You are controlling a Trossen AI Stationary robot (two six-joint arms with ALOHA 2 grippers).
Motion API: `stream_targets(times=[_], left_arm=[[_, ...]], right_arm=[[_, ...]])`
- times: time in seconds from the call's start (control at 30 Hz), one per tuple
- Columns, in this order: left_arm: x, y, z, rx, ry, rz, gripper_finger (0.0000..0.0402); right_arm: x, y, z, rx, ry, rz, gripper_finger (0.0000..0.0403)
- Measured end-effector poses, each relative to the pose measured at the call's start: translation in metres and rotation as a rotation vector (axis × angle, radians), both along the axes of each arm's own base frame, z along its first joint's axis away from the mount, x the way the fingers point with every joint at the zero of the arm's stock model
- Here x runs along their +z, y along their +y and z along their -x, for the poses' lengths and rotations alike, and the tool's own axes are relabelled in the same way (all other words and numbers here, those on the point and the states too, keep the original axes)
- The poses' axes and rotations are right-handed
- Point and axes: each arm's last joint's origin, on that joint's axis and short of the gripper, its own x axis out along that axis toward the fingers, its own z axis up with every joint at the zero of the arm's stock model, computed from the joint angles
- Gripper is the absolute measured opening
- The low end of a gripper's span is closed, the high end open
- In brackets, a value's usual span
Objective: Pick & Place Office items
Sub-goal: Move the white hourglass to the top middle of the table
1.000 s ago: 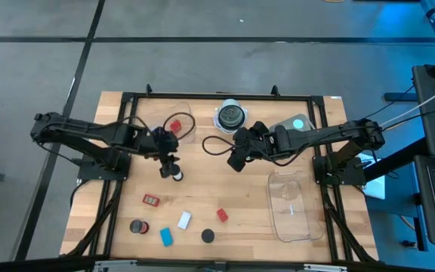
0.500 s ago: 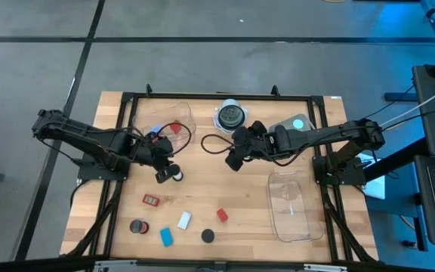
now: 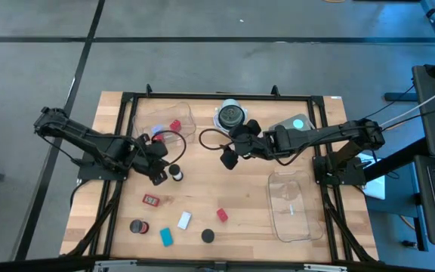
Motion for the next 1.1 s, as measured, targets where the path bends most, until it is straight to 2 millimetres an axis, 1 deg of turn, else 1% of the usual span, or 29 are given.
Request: stream_targets(times=[0.07, 0.13, 0.27, 0.43, 0.6, 0.73, 1.0, 1.1], left_arm=[[0.0, -0.001, 0.0, -0.026, 0.011, -0.002, 0.0163], [-0.001, -0.002, 0.0, -0.073, 0.043, 0.041, 0.0173], [-0.006, -0.004, -0.004, -0.138, 0.105, 0.094, 0.0201], [-0.02, -0.01, -0.021, -0.221, 0.165, 0.038, 0.0239], [-0.037, -0.014, -0.034, -0.229, 0.25, 0.004, 0.0265], [-0.044, -0.016, -0.037, -0.256, 0.294, 0.017, 0.0275], [-0.043, -0.013, -0.036, -0.295, 0.31, -0.071, 0.0277], [-0.043, -0.013, -0.036, -0.299, 0.311, -0.074, 0.0277]], right_arm=[[0.0, 0.0, 0.0, 0.001, 0.001, 0.001, 0.0297], [0.0, 0.0, 0.0, 0.007, 0.005, 0.008, 0.0297], [0.0, 0.0, 0.0, 0.031, 0.022, 0.035, 0.0297], [0.0, 0.0, 0.0, 0.034, 0.025, 0.038, 0.0297], [0.0, 0.0, 0.0, 0.052, 0.027, 0.021, 0.0297], [-0.001, -0.002, -0.001, 0.075, 0.031, -0.007, 0.0297], [-0.002, -0.006, -0.001, 0.087, 0.04, -0.033, 0.0297], [-0.002, -0.006, 0.0, 0.083, 0.051, -0.037, 0.0297]])
